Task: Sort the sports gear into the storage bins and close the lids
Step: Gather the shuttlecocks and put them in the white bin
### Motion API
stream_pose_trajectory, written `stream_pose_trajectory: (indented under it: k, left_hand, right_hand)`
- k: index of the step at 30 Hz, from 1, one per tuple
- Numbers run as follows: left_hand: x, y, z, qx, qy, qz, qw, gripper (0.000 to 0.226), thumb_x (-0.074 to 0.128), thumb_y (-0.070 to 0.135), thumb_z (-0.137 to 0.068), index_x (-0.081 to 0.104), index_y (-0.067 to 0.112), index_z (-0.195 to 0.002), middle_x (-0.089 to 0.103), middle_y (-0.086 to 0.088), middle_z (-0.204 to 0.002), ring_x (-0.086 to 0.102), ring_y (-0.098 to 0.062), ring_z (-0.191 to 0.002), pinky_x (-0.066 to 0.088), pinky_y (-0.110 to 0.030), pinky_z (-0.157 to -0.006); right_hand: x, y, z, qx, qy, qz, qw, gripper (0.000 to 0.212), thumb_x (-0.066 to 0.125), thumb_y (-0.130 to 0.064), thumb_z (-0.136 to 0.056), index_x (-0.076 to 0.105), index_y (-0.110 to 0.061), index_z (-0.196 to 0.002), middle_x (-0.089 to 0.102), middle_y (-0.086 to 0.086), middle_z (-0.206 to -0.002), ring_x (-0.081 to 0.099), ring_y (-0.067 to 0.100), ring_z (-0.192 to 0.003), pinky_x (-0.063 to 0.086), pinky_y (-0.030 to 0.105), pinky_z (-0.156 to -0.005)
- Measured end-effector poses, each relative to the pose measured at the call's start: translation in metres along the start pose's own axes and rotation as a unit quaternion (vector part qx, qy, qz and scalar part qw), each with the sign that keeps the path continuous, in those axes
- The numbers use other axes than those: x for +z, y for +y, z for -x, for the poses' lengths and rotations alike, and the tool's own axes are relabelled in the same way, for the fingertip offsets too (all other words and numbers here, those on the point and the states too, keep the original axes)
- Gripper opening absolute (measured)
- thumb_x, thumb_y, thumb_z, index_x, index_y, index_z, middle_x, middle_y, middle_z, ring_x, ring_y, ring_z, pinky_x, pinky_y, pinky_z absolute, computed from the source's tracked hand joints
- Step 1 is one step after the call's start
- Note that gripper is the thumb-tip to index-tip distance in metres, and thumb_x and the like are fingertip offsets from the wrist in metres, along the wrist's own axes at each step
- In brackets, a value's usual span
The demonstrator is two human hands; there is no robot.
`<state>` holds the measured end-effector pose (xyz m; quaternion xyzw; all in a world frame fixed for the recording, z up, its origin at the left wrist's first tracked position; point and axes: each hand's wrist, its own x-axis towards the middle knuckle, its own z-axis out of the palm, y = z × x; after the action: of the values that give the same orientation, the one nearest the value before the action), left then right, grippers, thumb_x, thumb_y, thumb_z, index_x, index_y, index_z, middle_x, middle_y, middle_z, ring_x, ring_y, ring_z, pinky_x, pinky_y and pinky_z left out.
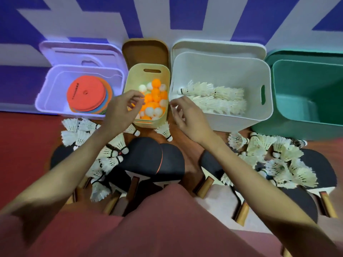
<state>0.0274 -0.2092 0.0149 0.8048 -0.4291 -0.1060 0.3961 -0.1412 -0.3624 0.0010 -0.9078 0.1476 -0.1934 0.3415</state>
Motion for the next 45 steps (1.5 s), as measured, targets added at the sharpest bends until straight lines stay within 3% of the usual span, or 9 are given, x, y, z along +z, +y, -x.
stream_pose_trajectory:
  k: [5,9,16,21,28,32,37,42,45]
  left_hand:
    - [-0.013,-0.05,0.046,-0.034,-0.006,-0.068,0.997,0.019,0.05,0.031,-0.096,0.063,0.018,-0.092,0.07,0.001,-0.077,0.066,-0.019,-0.069,0.052,-0.042,-0.063]
    - [-0.007,-0.095,0.055,-0.141,-0.026,-0.132,0.981,0.015,0.061,0.021,-0.089,0.064,0.009,-0.098,0.071,-0.005,-0.09,0.066,-0.026,-0.084,0.052,-0.038,-0.069]
    - [0.009,-0.13,0.039,-0.252,-0.048,-0.176,0.95,0.027,0.066,0.027,-0.085,0.065,0.005,-0.099,0.07,-0.014,-0.098,0.062,-0.038,-0.098,0.049,-0.042,-0.076]
    - [0.023,-0.132,0.025,-0.236,-0.079,-0.239,0.939,0.035,0.067,0.034,-0.086,0.064,0.007,-0.107,0.068,-0.014,-0.107,0.06,-0.034,-0.107,0.041,-0.04,-0.091]
    - [0.029,-0.134,0.019,-0.222,-0.085,-0.256,0.937,0.02,0.067,0.025,-0.086,0.068,0.017,-0.105,0.07,-0.007,-0.101,0.06,-0.029,-0.105,0.032,-0.037,-0.092]
    - [0.023,-0.132,0.03,-0.162,-0.038,-0.214,0.963,0.015,0.068,0.012,-0.081,0.071,0.024,-0.088,0.07,0.0,-0.085,0.06,-0.026,-0.094,0.026,-0.033,-0.083]
    - [0.009,-0.12,0.051,-0.054,-0.002,-0.181,0.982,0.002,0.071,0.017,-0.081,0.069,0.018,-0.081,0.065,-0.004,-0.089,0.056,-0.03,-0.091,0.033,-0.037,-0.083]
    - [-0.003,-0.111,0.071,-0.029,-0.026,-0.07,0.997,0.005,0.068,0.014,-0.084,0.066,0.013,-0.088,0.048,-0.015,-0.125,0.042,-0.031,-0.125,0.033,-0.036,-0.095]
    - [-0.014,-0.104,0.08,-0.053,-0.105,0.065,0.991,0.004,0.062,0.015,-0.088,0.06,0.013,-0.089,0.048,-0.003,-0.115,0.043,-0.021,-0.121,0.034,-0.028,-0.09]
  right_hand:
    - [0.058,0.003,0.026,0.08,-0.125,0.049,0.988,0.025,0.055,-0.011,-0.087,0.056,-0.006,-0.111,0.055,0.013,-0.104,0.059,0.031,-0.089,0.049,0.04,-0.071]
    - [0.097,0.017,0.033,0.202,-0.196,0.09,0.955,0.039,0.056,-0.011,-0.083,0.048,-0.002,-0.12,0.053,0.02,-0.116,0.052,0.037,-0.109,0.046,0.043,-0.09]
    - [0.136,0.024,0.02,0.335,-0.136,0.069,0.93,0.062,0.071,-0.015,-0.08,0.034,0.005,-0.127,0.045,0.024,-0.127,0.041,0.039,-0.121,0.036,0.041,-0.101]
    - [0.154,0.026,0.008,0.388,-0.091,0.066,0.915,0.077,0.076,-0.017,-0.076,0.029,0.003,-0.133,0.042,0.024,-0.132,0.04,0.04,-0.124,0.035,0.042,-0.102]
    - [0.159,0.029,0.005,0.397,-0.066,0.079,0.912,0.047,0.059,-0.004,-0.08,0.037,0.003,-0.121,0.053,0.025,-0.119,0.05,0.045,-0.11,0.042,0.046,-0.088]
    - [0.151,0.026,0.015,0.392,-0.035,0.071,0.917,0.063,0.058,0.0,-0.073,0.035,0.001,-0.132,0.052,0.026,-0.12,0.049,0.046,-0.11,0.041,0.049,-0.095]
    - [0.137,0.009,0.037,0.349,0.01,0.051,0.936,0.08,0.058,0.003,-0.071,0.03,-0.013,-0.144,0.055,0.021,-0.117,0.047,0.037,-0.106,0.041,0.043,-0.093]
    - [0.129,-0.018,0.055,0.292,0.056,0.018,0.955,0.043,0.058,-0.001,-0.078,0.053,-0.014,-0.119,0.057,0.013,-0.106,0.051,0.025,-0.094,0.049,0.045,-0.083]
    - [0.126,-0.033,0.06,0.295,0.097,-0.011,0.951,0.014,0.064,-0.011,-0.085,0.059,-0.01,-0.098,0.056,0.009,-0.097,0.057,0.026,-0.086,0.052,0.037,-0.075]
